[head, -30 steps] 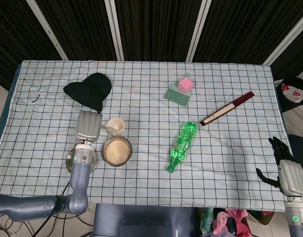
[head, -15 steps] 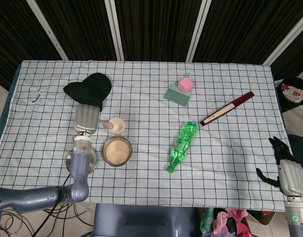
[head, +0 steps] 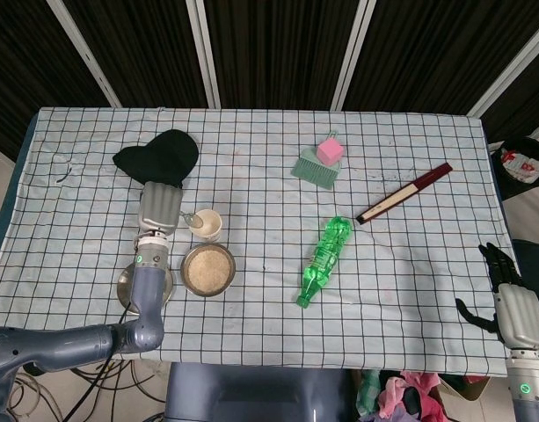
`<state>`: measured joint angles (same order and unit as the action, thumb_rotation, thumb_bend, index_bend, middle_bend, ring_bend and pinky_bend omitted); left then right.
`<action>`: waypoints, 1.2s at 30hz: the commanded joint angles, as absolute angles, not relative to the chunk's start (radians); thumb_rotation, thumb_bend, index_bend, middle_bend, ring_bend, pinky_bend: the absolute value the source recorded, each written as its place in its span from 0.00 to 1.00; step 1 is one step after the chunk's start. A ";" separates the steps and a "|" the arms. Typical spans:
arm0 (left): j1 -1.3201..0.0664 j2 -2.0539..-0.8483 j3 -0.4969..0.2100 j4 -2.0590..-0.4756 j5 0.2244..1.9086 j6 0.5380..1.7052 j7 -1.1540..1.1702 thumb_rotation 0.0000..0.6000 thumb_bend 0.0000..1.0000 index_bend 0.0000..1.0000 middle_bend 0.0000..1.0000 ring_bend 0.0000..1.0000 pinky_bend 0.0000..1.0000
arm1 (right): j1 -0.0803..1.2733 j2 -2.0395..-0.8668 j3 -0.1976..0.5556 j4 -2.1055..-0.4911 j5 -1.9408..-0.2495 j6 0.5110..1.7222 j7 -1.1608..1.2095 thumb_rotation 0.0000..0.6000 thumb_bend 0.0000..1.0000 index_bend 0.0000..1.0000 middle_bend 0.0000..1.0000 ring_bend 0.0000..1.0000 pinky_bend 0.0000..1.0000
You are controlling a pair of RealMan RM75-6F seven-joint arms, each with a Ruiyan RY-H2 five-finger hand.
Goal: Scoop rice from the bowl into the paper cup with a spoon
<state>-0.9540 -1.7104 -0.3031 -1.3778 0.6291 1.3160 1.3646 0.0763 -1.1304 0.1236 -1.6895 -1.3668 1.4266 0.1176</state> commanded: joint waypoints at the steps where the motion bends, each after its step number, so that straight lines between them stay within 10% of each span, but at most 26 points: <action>1: -0.968 -1.725 -0.294 -1.353 0.625 1.309 1.373 1.00 0.54 0.80 1.00 1.00 1.00 | 0.076 -1.130 0.125 -1.691 -1.365 1.426 0.121 1.00 0.23 0.00 0.00 0.00 0.19; 17: -1.033 -1.762 -0.236 -1.259 0.643 1.272 1.456 1.00 0.54 0.80 1.00 1.00 1.00 | 0.077 -1.125 0.135 -1.702 -1.344 1.416 0.147 1.00 0.23 0.00 0.00 0.00 0.19; 36: -1.124 -1.741 0.021 -1.130 0.999 1.141 1.590 1.00 0.54 0.80 1.00 1.00 1.00 | 0.076 -1.113 0.144 -1.720 -1.319 1.401 0.176 1.00 0.23 0.00 0.00 0.00 0.19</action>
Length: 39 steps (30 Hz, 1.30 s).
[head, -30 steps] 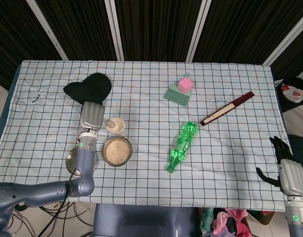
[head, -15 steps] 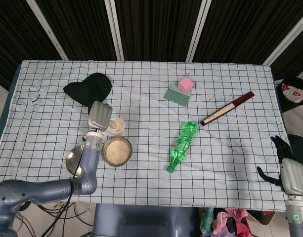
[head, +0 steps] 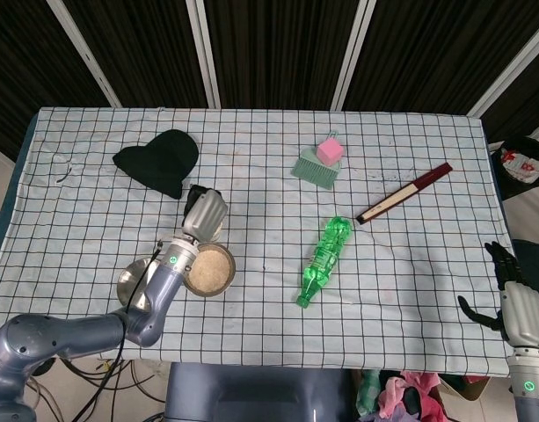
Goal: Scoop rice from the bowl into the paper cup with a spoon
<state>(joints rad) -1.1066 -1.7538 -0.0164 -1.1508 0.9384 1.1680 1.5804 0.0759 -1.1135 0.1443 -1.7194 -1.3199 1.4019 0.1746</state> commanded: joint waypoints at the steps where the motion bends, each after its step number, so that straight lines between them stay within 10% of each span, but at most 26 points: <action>1: -1.127 -1.739 0.027 -1.127 1.012 1.138 1.591 1.00 0.54 0.80 1.00 1.00 1.00 | 0.076 -1.113 0.144 -1.721 -1.319 1.401 0.176 1.00 0.23 0.00 0.00 0.00 0.19; 39: -1.125 -1.656 0.051 -1.162 1.210 1.068 1.676 1.00 0.53 0.80 1.00 1.00 1.00 | 0.074 -1.110 0.142 -1.728 -1.318 1.397 0.181 1.00 0.23 0.00 0.00 0.00 0.19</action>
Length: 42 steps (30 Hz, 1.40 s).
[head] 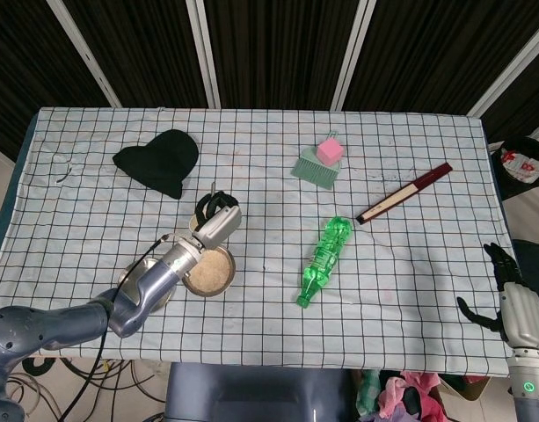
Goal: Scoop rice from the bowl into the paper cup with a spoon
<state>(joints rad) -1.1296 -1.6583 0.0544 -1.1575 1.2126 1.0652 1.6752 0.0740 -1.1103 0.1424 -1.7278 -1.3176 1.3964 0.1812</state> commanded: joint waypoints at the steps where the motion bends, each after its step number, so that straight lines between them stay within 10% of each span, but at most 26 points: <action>1: -1.120 -1.654 0.045 -1.167 1.206 1.073 1.676 1.00 0.53 0.80 1.00 1.00 1.00 | 0.074 -1.110 0.142 -1.727 -1.318 1.397 0.181 1.00 0.23 0.00 0.00 0.00 0.19; 23: -0.856 -1.462 -0.116 -1.666 0.968 1.373 1.437 1.00 0.53 0.80 1.00 1.00 1.00 | 0.073 -1.112 0.140 -1.728 -1.320 1.397 0.175 1.00 0.23 0.00 0.00 0.00 0.19; 42: -0.681 -1.461 0.067 -1.726 0.924 1.363 1.291 1.00 0.53 0.79 1.00 1.00 1.00 | 0.073 -1.109 0.142 -1.732 -1.314 1.394 0.180 1.00 0.23 0.00 0.00 0.00 0.19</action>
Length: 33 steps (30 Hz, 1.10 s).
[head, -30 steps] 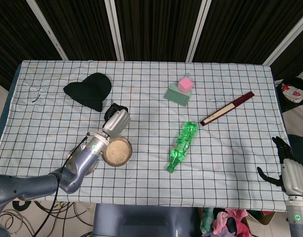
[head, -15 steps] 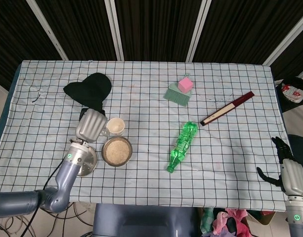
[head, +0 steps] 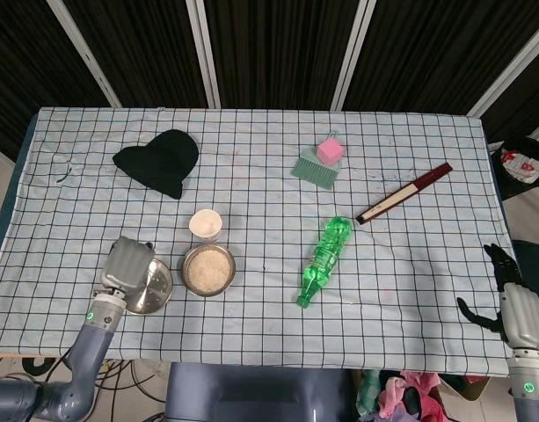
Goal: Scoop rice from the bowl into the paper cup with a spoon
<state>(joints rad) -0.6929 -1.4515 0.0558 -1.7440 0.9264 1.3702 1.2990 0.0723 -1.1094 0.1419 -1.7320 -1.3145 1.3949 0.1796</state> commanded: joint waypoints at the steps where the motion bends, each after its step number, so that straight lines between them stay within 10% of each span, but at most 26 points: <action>1: -0.677 -1.463 0.071 -1.717 0.923 1.361 1.289 1.00 0.53 0.79 1.00 1.00 1.00 | 0.073 -1.109 0.142 -1.732 -1.314 1.394 0.180 1.00 0.23 0.00 0.00 0.00 0.19; 33: -0.633 -1.539 0.045 -1.550 0.827 1.295 1.248 1.00 0.26 0.54 1.00 1.00 1.00 | 0.071 -1.110 0.143 -1.734 -1.312 1.395 0.178 1.00 0.23 0.00 0.00 0.00 0.19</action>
